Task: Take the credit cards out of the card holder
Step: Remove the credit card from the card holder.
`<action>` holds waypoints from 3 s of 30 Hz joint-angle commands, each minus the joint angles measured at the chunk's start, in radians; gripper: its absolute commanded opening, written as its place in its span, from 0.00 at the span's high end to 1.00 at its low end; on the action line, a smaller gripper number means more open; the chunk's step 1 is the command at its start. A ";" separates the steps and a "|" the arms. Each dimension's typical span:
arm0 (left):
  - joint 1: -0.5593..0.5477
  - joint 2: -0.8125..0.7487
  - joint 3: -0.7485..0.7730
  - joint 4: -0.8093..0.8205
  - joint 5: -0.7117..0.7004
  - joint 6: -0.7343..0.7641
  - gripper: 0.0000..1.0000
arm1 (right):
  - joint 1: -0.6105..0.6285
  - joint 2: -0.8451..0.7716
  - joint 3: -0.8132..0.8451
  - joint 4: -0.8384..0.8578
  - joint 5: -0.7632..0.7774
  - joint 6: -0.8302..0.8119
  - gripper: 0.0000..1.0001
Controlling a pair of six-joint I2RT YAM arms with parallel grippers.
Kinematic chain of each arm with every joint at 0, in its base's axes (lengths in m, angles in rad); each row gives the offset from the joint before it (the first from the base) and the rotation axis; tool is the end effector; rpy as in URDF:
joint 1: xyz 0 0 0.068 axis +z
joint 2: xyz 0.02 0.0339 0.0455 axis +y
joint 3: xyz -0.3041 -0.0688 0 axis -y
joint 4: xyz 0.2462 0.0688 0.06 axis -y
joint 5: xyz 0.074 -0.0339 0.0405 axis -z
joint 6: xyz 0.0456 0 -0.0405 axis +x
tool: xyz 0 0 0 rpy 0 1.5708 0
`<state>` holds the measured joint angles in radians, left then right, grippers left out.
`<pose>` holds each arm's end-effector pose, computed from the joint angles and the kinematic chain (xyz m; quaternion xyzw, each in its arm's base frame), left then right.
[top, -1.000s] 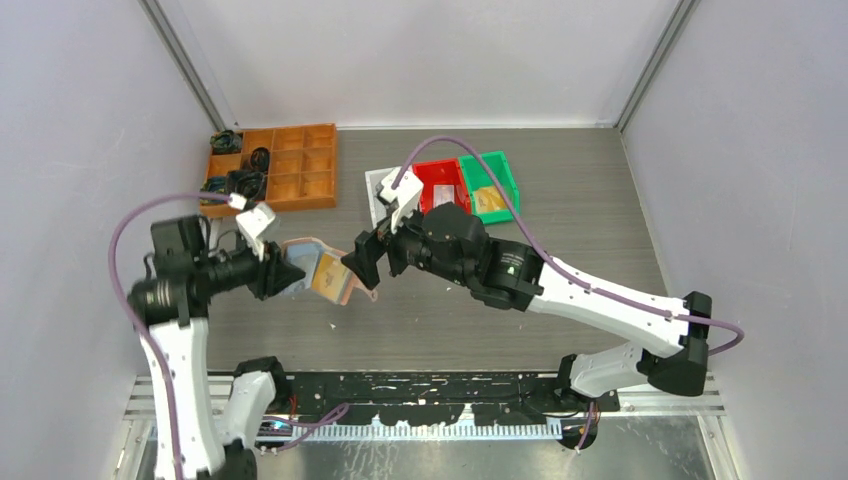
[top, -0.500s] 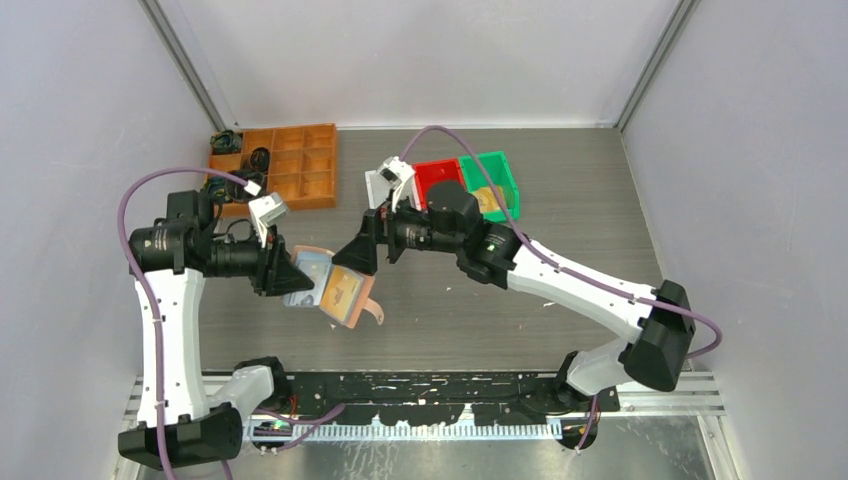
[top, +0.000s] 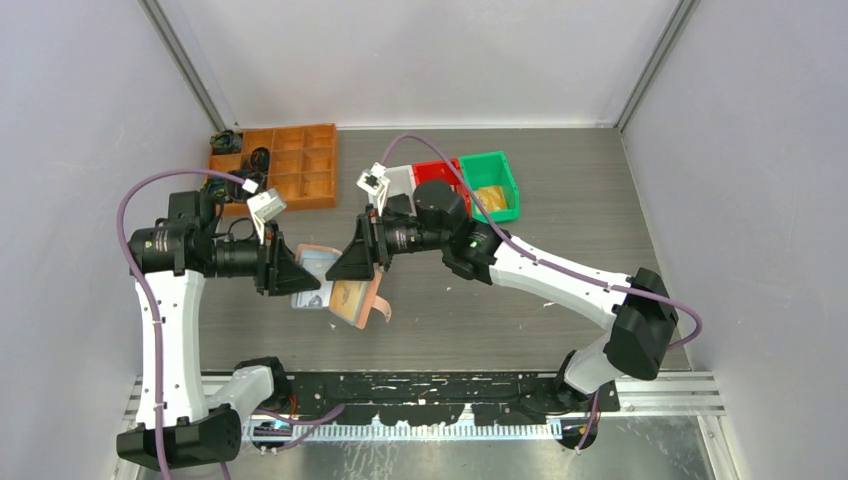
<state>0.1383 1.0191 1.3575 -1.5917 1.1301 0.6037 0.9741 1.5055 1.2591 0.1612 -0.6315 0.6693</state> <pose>0.1068 -0.0268 0.4220 0.2747 0.7919 -0.4443 0.3161 0.1822 0.3162 0.4057 -0.3139 0.6602 0.6266 0.2703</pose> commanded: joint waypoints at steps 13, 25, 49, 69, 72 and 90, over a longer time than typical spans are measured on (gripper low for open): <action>-0.002 -0.056 0.015 0.112 0.060 -0.119 0.95 | -0.038 -0.072 0.013 -0.133 -0.132 -0.054 0.79; -0.002 -0.207 -0.290 0.576 0.228 -0.638 0.33 | -0.061 -0.085 -0.043 0.063 -0.144 0.079 0.98; -0.002 -0.278 -0.322 0.754 0.162 -0.832 0.89 | -0.128 -0.146 -0.087 0.076 -0.022 0.127 0.43; -0.002 -0.181 -0.277 0.774 0.013 -0.919 0.91 | -0.041 -0.114 -0.100 0.170 0.122 0.365 0.48; -0.001 -0.193 -0.280 0.805 0.060 -0.948 0.90 | -0.038 -0.108 -0.125 0.199 0.124 0.385 0.48; -0.002 -0.242 -0.350 1.066 0.129 -1.277 0.81 | -0.031 -0.053 -0.192 0.363 0.096 0.480 0.53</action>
<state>0.1383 0.8211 1.0122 -0.6670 1.1786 -0.5426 0.9409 1.4265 1.0565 0.4248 -0.5259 1.1122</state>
